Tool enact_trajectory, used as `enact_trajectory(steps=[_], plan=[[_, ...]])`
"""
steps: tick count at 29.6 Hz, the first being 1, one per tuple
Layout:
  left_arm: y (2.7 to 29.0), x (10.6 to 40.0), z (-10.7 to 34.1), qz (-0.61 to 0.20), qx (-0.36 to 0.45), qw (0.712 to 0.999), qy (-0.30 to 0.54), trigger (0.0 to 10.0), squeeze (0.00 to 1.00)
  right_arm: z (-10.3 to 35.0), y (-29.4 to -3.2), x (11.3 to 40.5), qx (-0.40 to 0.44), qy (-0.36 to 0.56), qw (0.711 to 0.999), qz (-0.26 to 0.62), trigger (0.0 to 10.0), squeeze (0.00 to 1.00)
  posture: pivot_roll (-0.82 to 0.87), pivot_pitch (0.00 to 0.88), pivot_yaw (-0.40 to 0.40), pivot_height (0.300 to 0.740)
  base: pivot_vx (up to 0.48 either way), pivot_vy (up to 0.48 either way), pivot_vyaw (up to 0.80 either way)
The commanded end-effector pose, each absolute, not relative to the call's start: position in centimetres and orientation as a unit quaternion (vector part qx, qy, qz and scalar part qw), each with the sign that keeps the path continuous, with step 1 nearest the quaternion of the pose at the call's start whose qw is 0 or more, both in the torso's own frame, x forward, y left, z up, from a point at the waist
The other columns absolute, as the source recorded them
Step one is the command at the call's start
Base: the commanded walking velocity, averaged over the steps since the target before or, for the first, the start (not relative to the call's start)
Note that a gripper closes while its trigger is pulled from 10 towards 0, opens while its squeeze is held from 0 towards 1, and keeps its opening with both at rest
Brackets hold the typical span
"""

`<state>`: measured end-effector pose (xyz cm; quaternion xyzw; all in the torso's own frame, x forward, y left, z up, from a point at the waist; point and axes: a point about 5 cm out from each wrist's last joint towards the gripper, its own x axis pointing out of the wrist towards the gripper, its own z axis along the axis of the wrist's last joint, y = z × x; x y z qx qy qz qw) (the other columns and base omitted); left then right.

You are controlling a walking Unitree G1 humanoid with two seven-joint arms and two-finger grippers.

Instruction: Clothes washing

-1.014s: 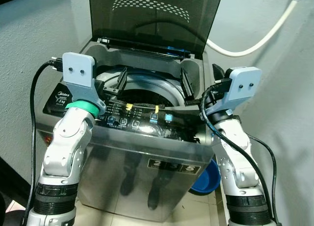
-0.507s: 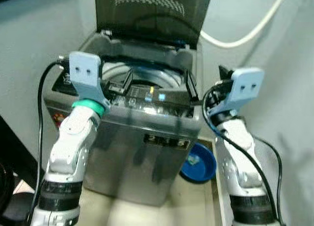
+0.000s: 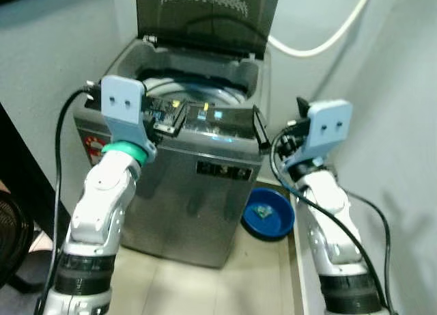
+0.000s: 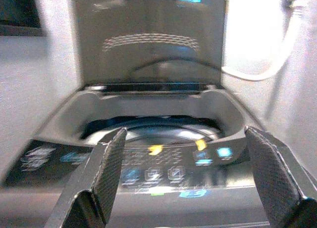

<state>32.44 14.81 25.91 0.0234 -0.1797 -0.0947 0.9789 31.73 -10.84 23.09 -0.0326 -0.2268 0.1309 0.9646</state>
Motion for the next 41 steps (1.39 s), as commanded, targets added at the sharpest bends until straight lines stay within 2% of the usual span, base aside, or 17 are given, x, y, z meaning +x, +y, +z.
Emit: enact_trajectory(steps=[1, 10, 15, 20, 22, 24, 28, 33, 41], plan=[[15.2, 32.6, 24.5, -0.086, 0.025, 0.985, -0.150, 10.0, 0.00, 21.9, -10.6, 31.8, -0.042, -0.206, 0.967, 0.141, 10.0, 0.00, 0.13, 0.000, -0.035, 0.740, 0.000, 0.000, 0.80], [14.6, 32.4, 21.5, -0.096, 0.048, 0.989, -0.098, 10.0, 0.00, 17.7, -10.9, 31.9, -0.077, -0.137, 0.975, 0.157, 10.0, 0.00, 0.13, 0.000, -0.034, 0.740, 0.000, 0.000, 0.80], [14.9, 32.2, 17.8, -0.089, 0.072, 0.993, -0.025, 10.0, 0.00, 12.7, -12.6, 31.7, -0.074, -0.053, 0.988, 0.122, 10.0, 0.00, 0.13, 0.000, -0.031, 0.740, 0.000, 0.000, 0.80], [15.0, 32.1, 17.1, -0.087, 0.081, 0.993, -0.011, 10.0, 0.00, 11.9, -13.0, 31.6, -0.073, -0.038, 0.990, 0.112, 10.0, 0.00, 0.13, 0.000, -0.031, 0.740, 0.000, 0.000, 0.79], [15.7, 31.5, 13.7, -0.079, 0.112, 0.989, 0.048, 10.0, 0.00, 7.6, -14.5, 30.4, -0.088, 0.030, 0.992, 0.084, 10.0, 0.00, 0.12, 0.000, -0.025, 0.740, 0.000, 0.000, 0.79], [15.7, 31.5, 13.7, -0.079, 0.112, 0.989, 0.048, 10.0, 0.00, 7.6, -14.5, 30.4, -0.088, 0.030, 0.992, 0.084, 10.0, 0.00, 0.12, 0.000, -0.025, 0.740, 0.000, 0.000, 0.79], [16.1, 30.7, 11.0, -0.080, 0.119, 0.986, 0.090, 10.0, 0.00, 4.7, -15.3, 29.2, -0.088, 0.082, 0.990, 0.067, 10.0, 0.00, 0.12, 0.000, -0.020, 0.740, 0.000, 0.000, 0.79], [16.4, 30.2, 9.9, -0.078, 0.118, 0.984, 0.106, 10.0, 0.00, 3.7, -15.4, 28.5, -0.089, 0.094, 0.990, 0.065, 10.0, 0.00, 0.12, 0.000, -0.019, 0.740, 0.000, 0.000, 0.79], [16.4, 30.3, 9.8, -0.077, 0.117, 0.985, 0.104, 10.0, 0.00, 4.5, -15.0, 29.3, -0.087, 0.069, 0.991, 0.071, 10.0, 0.00, 0.12, 0.000, -0.018, 0.740, 0.000, 0.000, 0.79]])
